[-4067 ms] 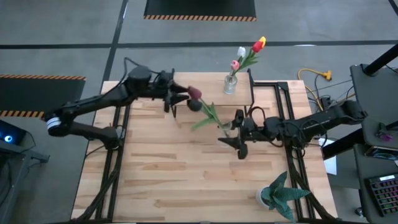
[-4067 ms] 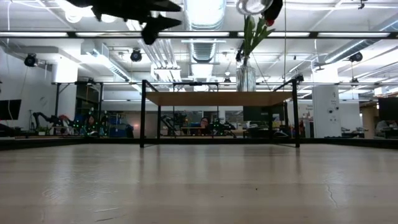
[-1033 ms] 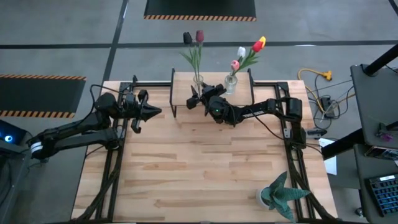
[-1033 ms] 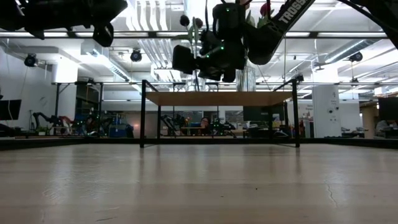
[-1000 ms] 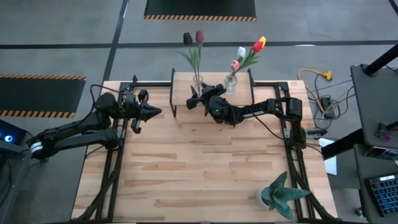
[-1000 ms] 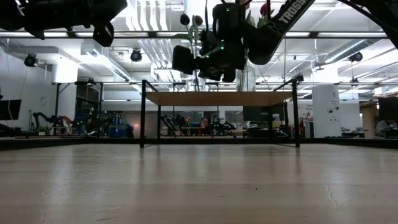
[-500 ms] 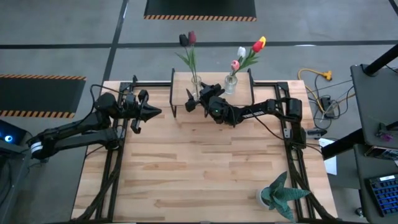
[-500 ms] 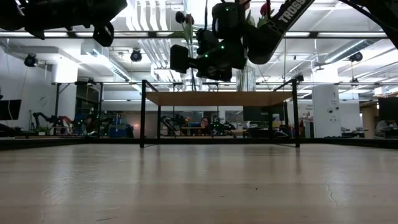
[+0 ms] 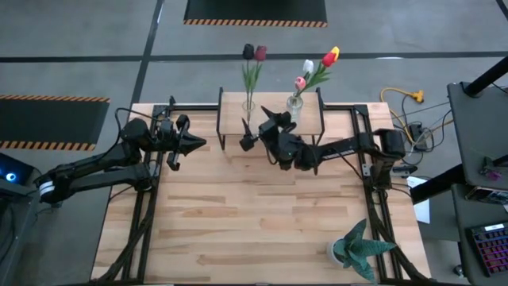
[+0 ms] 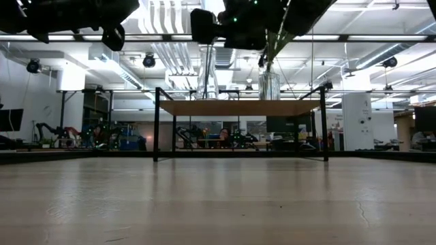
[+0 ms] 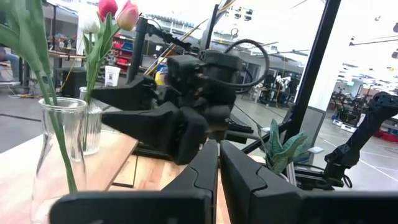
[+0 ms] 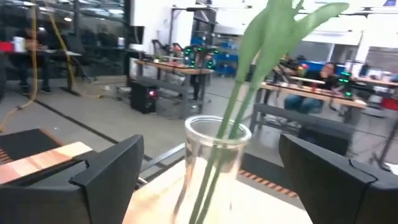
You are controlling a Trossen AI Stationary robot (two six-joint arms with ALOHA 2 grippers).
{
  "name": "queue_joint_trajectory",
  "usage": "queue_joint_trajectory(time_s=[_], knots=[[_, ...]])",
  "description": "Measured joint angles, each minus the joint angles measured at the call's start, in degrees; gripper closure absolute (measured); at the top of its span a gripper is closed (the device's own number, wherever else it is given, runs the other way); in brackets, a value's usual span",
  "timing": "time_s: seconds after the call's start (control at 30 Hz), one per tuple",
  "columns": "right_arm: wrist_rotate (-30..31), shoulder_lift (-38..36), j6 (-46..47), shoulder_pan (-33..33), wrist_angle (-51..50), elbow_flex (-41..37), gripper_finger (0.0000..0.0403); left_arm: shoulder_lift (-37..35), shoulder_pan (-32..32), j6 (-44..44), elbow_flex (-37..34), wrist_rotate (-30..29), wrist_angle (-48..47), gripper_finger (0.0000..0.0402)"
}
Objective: Pick and place flowers into a vace then onto a shelf
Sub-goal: Return to Home Position
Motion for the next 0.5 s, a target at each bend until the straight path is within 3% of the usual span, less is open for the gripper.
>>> queue_joint_trajectory(time_s=[0.13,0.33,0.43,0.5], knots=[[5.3,-1.2,-0.2,1.2,-1.4,-1.3,0.0039,0.0,0.0,0.0,0.0,0.0,0.0,0.0402],[4.8,-7.5,5.5,5.3,-9.4,-4.5,0.0039,-0.1,0.0,0.0,0.0,0.0,0.0,0.0402],[-6.7,-13.2,11.9,7.4,-15.7,-7.2,0.0041,-0.6,0.0,0.0,0.0,0.0,0.0,0.0401],[-20.9,-17.3,17.5,7.5,-18.5,-9.3,0.0051,-0.9,0.0,0.0,0.0,0.0,0.0,0.0402]])
